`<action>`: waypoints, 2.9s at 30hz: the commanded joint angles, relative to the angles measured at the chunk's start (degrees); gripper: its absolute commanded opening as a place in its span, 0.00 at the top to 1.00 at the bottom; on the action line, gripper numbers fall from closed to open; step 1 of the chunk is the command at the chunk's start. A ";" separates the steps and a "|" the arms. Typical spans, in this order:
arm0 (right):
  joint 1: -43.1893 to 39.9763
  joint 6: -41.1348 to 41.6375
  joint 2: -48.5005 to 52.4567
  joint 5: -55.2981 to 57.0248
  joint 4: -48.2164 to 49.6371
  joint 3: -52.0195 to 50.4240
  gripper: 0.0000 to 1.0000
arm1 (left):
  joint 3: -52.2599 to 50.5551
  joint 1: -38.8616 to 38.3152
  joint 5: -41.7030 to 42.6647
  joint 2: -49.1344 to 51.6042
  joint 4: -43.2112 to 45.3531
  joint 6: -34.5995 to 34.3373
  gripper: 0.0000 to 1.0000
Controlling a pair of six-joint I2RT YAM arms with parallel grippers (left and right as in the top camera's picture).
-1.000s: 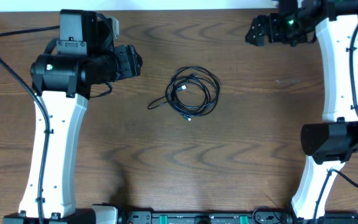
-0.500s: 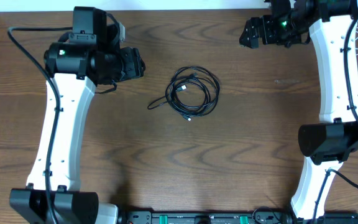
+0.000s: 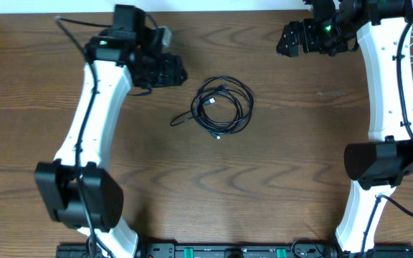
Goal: Untangle cables
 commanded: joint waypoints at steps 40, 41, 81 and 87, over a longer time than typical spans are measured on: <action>2.16 -1.51 0.66 -6.23 3.50 -0.26 0.03 | 4.37 -6.91 3.98 -7.37 9.14 2.71 0.93; 2.56 -1.51 0.66 -7.87 4.24 -0.26 0.03 | 4.37 -6.91 3.98 -8.63 9.22 2.67 0.93; 16.50 28.55 14.80 20.72 20.06 -0.31 0.30 | 4.37 1.18 -4.68 -26.71 28.30 -14.49 0.93; 10.58 28.24 16.70 20.72 16.48 -0.33 0.31 | 4.37 9.46 -6.64 -29.97 28.30 -14.51 0.93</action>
